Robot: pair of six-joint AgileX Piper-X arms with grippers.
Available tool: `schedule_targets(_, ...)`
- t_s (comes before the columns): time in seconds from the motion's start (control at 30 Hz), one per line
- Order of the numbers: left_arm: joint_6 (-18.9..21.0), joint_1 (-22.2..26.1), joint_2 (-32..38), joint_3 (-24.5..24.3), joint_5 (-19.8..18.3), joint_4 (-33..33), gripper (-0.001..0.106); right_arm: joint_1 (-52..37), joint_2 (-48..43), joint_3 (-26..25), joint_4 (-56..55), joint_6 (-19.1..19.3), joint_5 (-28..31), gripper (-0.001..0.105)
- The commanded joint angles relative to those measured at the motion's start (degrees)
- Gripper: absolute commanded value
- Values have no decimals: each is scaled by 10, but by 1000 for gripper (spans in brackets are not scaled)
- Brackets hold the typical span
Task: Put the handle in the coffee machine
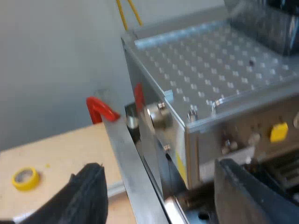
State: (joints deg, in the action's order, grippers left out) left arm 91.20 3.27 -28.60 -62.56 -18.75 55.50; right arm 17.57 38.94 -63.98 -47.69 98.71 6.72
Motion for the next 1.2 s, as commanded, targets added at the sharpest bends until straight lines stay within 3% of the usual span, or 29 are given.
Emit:
schedule_targets(0.03, 2, 1, 34, 23, 1, 4, 53, -2, -28, -5, -24, 14, 1, 72)
schedule_targets(0.2, 2, 1, 124, 67, 1, 4, 53, -2, -89, -5, -50, 18, 1, 72)
schedule_targets(0.33, 2, 1, 179, 76, 1, 10, 53, -2, -131, -5, -58, 18, 1, 72)
schedule_targets(0.53, -5, 1, 253, 76, 1, 86, 53, -2, -195, 0, -83, 18, 1, 72)
schedule_targets(0.9, -41, 1, 334, 75, 1, 217, 53, -2, -376, 124, -83, 22, 1, 72)
schedule_targets(1.07, -50, 1, 361, 75, 1, 257, 53, -3, -422, 140, -118, 18, 5, 72)
schedule_targets(1.2, -67, 1, 376, 73, 1, 301, 53, -3, -421, 143, -130, 38, -1, 72)
